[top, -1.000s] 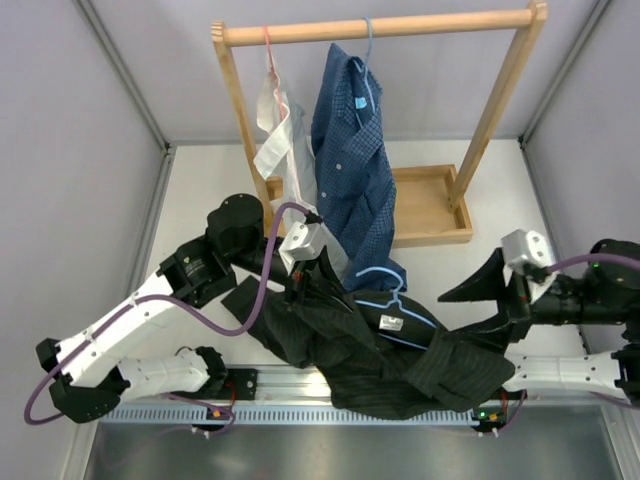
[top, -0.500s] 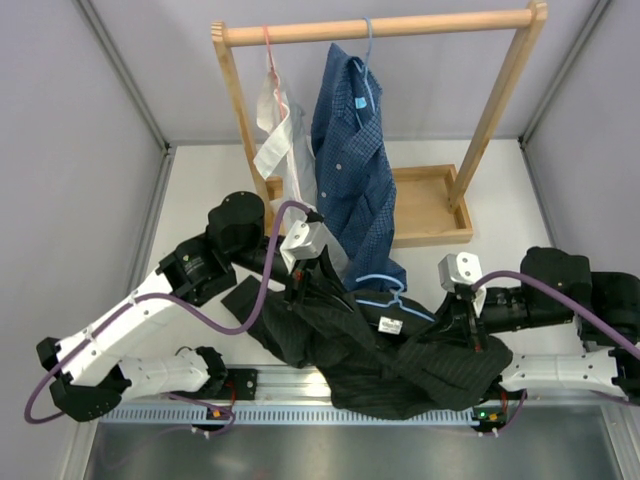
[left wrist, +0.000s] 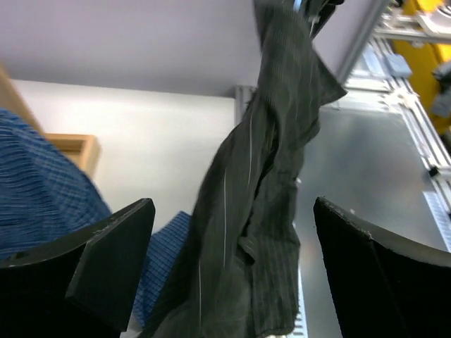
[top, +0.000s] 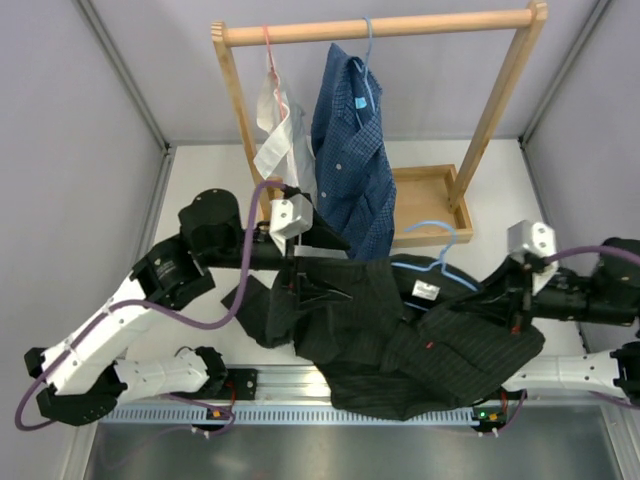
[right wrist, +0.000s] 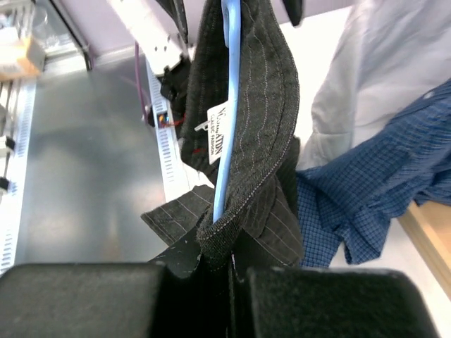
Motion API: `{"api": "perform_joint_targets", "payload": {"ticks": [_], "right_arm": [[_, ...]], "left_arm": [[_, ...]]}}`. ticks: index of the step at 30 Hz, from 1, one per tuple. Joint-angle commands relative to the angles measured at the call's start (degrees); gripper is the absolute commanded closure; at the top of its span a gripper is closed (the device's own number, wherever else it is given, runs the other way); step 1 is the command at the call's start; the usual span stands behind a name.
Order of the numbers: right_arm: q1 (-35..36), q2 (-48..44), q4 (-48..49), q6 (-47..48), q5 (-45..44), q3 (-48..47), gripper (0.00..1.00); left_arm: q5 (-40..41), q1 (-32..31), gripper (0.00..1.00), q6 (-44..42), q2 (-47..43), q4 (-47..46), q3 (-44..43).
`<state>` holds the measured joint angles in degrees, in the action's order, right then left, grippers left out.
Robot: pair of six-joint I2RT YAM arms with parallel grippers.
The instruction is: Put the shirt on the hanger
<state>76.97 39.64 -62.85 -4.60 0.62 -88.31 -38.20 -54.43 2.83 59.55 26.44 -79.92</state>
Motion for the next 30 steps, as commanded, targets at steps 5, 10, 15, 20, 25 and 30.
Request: {"api": "perform_joint_targets", "payload": {"ticks": [5,10,15,20,25,30], "right_arm": [[-0.5,2.5,-11.6,-5.5,-6.3,-21.9,1.00],[-0.5,1.6,-15.6,-9.5,-8.6,-35.2,1.00],[-1.2,3.6,-22.9,-11.3,-16.7,-48.5,1.00],[-1.7,1.8,-22.9,-12.4,-22.8,-46.8,1.00],[-2.1,0.8,-23.0,-15.9,-35.4,-36.7,1.00],[-2.2,3.5,-22.9,-22.9,-51.1,-22.4,1.00]], "left_arm": [[21.1,-0.1,0.02,0.4,-10.7,4.8,-6.0],[33.4,-0.1,0.02,0.2,-18.0,7.6,-5.8],[45.2,0.0,0.02,1.2,-23.7,10.8,-5.9],[61.1,0.0,0.02,4.2,-24.1,13.5,-5.6],[70.1,-0.1,0.02,4.4,-21.8,15.0,-2.6],[71.2,-0.1,0.02,4.5,-20.9,14.3,1.7]]}}
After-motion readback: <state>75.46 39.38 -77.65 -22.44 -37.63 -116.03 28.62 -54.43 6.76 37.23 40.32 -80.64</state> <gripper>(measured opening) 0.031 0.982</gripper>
